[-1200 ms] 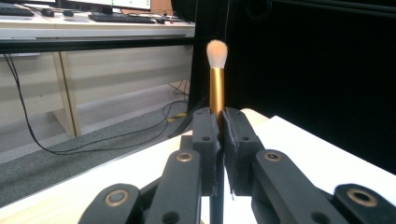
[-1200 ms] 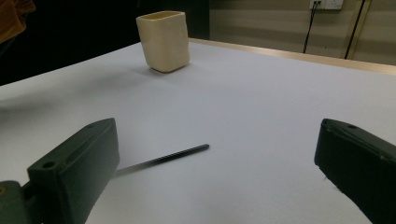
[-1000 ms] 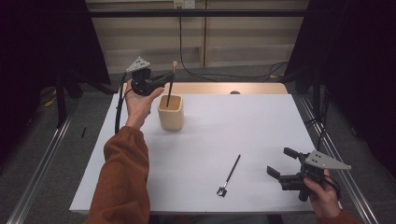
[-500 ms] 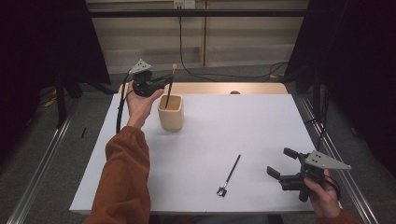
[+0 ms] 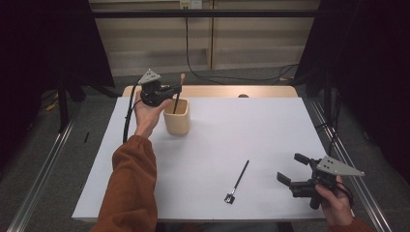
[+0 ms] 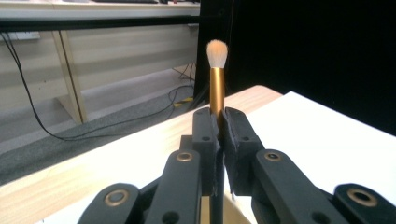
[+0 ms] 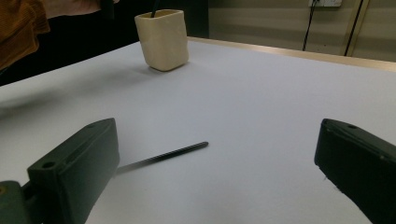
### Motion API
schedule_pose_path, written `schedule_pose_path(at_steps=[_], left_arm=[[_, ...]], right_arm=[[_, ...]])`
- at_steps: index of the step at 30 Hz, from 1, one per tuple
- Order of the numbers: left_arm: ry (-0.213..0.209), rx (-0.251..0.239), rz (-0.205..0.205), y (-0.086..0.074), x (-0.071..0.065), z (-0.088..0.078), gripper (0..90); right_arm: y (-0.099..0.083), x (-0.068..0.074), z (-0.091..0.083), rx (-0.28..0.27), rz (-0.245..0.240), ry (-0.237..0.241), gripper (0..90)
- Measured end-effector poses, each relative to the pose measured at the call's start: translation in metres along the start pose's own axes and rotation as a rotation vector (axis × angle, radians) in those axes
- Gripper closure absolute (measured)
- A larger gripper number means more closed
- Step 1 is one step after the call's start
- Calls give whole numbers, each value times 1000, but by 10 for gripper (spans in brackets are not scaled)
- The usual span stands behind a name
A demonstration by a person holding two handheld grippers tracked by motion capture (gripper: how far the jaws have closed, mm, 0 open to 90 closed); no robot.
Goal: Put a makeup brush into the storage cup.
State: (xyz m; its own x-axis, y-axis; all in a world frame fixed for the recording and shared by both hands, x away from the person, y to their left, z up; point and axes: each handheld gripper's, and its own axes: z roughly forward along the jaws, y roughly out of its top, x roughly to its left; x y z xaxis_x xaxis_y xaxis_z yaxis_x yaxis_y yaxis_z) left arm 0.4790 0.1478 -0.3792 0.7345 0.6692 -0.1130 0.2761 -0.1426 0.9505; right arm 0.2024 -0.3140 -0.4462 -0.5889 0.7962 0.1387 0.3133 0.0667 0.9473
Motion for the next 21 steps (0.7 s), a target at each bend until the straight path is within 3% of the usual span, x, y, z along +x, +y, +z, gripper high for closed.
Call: schedule_pose_path(at_steps=[16,21], left_arm=[[-7,18,-19,-17,0,-1,839],[8,31,-19,-21,-1,1,832]], right_arm=[[0,1,0,1,-5,1,0],[0,0,0,1,-5,1,0]])
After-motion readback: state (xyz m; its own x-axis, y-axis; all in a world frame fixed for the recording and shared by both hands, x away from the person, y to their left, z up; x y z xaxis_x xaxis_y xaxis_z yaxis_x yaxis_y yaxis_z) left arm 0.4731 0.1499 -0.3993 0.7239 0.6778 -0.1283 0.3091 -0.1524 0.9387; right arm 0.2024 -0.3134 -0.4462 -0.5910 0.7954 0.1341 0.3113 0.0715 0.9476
